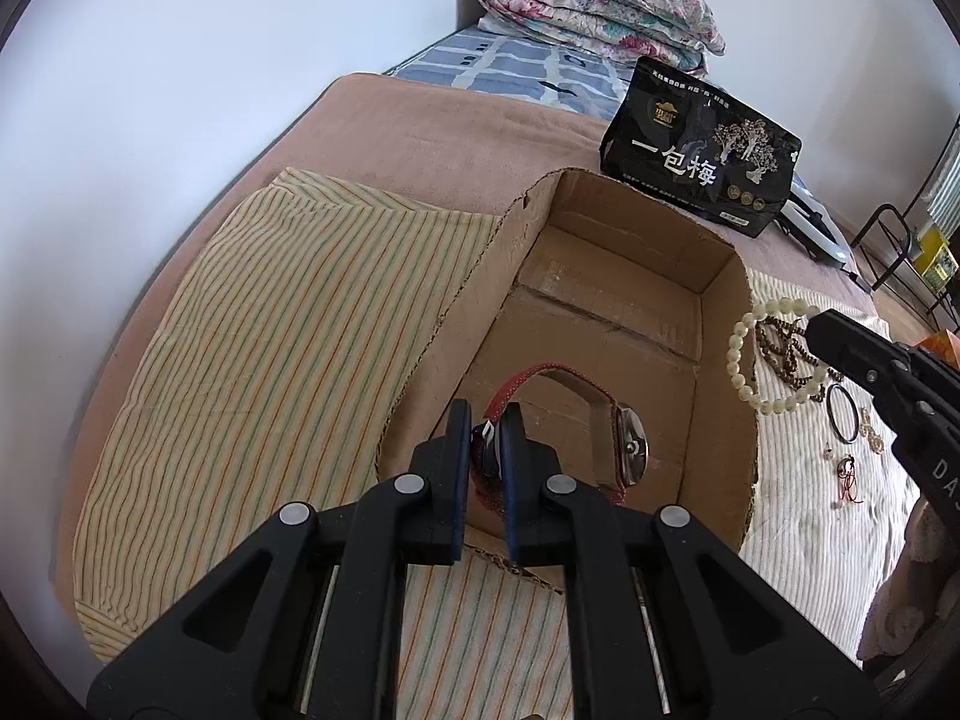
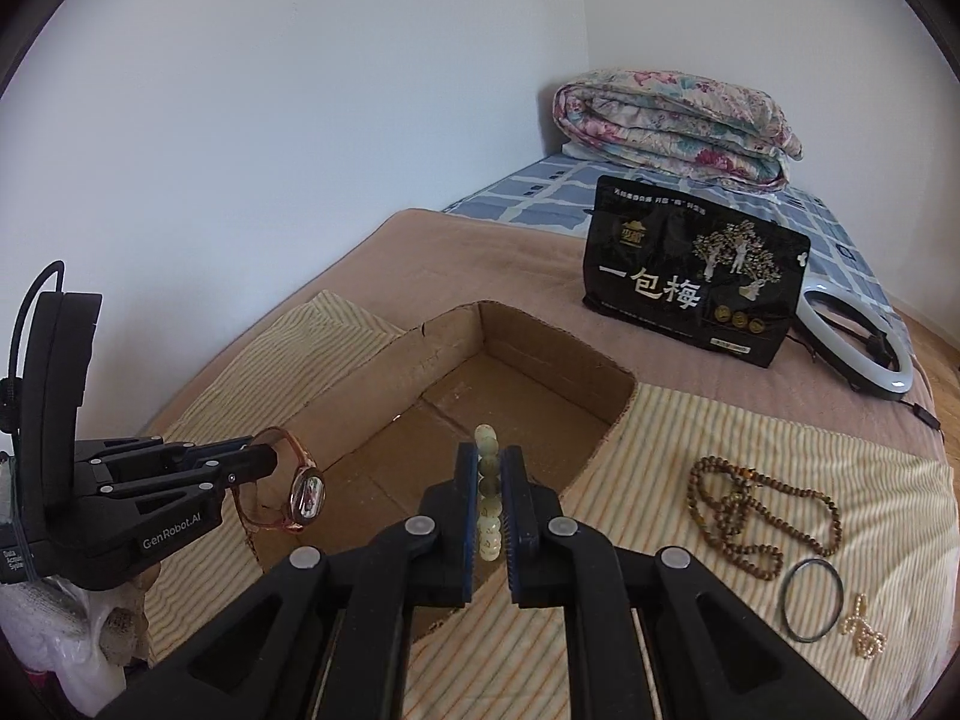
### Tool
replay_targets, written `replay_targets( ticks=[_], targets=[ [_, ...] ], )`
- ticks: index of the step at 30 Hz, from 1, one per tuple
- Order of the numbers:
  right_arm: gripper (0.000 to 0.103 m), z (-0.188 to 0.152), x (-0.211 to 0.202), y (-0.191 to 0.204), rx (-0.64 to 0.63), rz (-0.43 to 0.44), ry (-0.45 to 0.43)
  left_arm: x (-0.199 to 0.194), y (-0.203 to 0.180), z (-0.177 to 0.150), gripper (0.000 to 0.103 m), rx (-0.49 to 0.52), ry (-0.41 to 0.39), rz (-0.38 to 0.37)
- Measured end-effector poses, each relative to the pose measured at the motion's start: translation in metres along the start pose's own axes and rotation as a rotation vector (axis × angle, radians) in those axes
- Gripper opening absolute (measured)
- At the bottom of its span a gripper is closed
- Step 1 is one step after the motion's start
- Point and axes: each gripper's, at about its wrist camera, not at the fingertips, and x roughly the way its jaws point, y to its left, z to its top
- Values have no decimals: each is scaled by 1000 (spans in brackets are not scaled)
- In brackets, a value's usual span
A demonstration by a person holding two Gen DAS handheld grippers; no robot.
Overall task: Organize jewelry
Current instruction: 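Open the left tool over the box while the right tool releases the bracelet inside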
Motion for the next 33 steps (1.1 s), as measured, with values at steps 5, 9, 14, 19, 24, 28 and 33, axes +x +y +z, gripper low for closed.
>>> replay_targets(
  ticks=[5,9,14,19,24,28,33],
  targets=[
    [5,1,23,0,7,4,22,7,-4,2,7,10,15,-11],
    [33,0,28,1,-6,-4,23,11,-7,2,21,22,27,-16],
    [55,1,23,1,-12,-33,7,9,-8,2,32,20,18,-1],
    [62,1,18,-3,0,-54,-3,7,-9,2,32,20,9,0],
    [71,0,9,-6,4,-74,-18,3,-12,2,32,21,2,-5],
    [79,-1,-1,-11,3,-90,-32,-4,-18,2,32,19,-21,-23],
    [90,-5,-21,-23,8,-120,-64,-13,-35,4,32,34,-39,-71]
  ],
)
